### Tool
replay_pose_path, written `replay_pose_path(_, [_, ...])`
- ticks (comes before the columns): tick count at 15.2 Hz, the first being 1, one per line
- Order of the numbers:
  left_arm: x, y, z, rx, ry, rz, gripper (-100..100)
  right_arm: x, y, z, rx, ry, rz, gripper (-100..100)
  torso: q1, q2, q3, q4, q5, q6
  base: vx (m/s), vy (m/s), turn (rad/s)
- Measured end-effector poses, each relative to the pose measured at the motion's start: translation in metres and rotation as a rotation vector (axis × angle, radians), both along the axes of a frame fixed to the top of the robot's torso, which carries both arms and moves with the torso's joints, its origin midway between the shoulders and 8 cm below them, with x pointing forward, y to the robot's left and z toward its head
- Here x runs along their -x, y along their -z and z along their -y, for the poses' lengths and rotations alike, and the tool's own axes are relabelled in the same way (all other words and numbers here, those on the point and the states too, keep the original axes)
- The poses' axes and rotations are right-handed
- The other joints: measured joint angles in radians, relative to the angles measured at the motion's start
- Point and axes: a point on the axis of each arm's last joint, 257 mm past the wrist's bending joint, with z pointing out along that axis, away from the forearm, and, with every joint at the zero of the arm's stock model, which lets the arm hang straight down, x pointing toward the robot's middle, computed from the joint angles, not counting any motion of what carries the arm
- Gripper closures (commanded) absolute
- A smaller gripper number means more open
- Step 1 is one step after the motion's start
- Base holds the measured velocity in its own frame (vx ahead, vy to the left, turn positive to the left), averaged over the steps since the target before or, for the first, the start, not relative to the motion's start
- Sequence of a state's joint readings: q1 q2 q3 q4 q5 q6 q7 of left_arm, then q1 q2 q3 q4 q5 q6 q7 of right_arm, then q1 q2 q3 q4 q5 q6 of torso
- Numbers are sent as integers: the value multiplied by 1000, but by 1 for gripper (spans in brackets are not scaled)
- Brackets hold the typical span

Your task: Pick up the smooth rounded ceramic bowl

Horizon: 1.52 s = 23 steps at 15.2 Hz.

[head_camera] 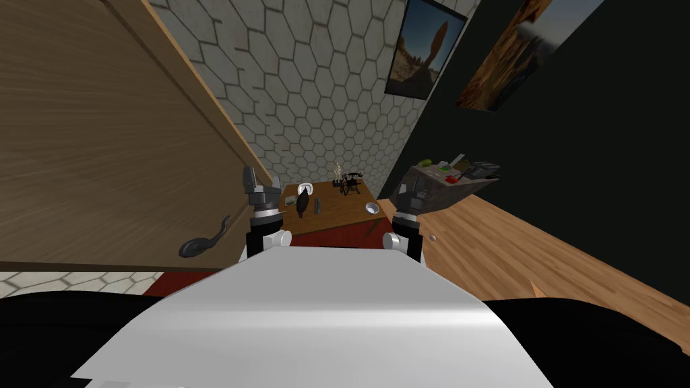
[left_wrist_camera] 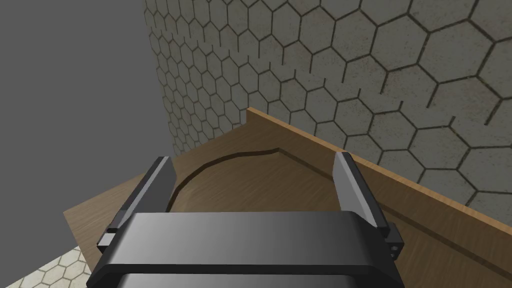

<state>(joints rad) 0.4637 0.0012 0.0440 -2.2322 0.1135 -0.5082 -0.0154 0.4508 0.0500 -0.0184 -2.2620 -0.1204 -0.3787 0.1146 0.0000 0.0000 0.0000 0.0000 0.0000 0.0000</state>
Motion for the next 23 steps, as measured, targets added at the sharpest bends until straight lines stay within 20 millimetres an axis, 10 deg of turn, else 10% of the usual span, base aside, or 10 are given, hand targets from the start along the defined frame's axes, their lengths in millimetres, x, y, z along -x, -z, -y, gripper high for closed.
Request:
replay_pose_path(10, [0, 0, 0, 0, 0, 0, 0, -22, 26, -22, 227, -79, -94, -100, 0, 0, 0, 0, 0, 0, 1, 6, 53])
replay_pose_path(23, [0, 0, 0, 0, 0, 0, 0, -55, 114, -45, 611, -157, -293, -100, 0, 0, 0, 0, 0, 0, -2, 8, 91])
